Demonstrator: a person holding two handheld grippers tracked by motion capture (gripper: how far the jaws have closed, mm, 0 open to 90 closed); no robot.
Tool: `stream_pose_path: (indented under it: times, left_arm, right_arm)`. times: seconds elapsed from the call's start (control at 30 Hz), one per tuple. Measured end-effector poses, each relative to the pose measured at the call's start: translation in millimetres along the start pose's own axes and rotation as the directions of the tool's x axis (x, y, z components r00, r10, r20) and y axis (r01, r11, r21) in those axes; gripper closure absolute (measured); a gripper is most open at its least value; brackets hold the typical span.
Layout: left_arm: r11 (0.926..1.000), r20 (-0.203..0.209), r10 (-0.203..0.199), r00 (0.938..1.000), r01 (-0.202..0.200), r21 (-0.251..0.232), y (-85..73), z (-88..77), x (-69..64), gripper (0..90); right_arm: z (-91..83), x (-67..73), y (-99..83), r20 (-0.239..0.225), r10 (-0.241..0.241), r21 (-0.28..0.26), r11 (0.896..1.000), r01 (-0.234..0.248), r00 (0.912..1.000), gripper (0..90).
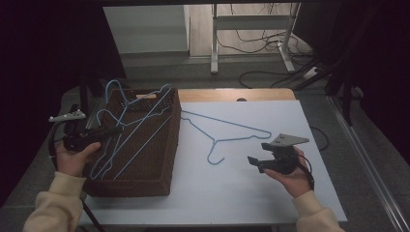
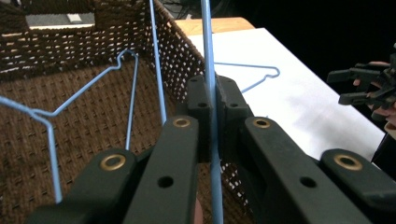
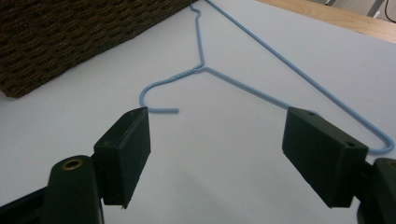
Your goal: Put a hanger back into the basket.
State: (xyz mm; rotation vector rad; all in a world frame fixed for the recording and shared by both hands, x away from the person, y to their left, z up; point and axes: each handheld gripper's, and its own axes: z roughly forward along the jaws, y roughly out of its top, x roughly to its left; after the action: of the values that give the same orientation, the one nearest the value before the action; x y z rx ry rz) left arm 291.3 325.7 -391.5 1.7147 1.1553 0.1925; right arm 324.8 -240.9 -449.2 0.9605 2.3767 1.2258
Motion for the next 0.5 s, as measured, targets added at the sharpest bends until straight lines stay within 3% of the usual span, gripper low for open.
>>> stream_pose_path:
  times: [0.37, 0.5]
  left_arm:
    - [0.9980, 0.021, -0.042, 0.9989, 0.041, 0.049, -13.2, 13.0, 13.9, 86.1]
    - [0.9971, 0.024, -0.023, 0.9994, 0.021, 0.073, -12.9, 20.4, 13.3, 85.7]
  right_arm:
    - [0.1, 0.4, -0.3, 0.006, -0.004, 0.005, 1.000, 0.004, 1.0000, 23.8]
    - [-0.1, 0.3, -0.2, 0.009, -0.007, 0.006, 1.000, 0.007, 0.9999, 23.8]
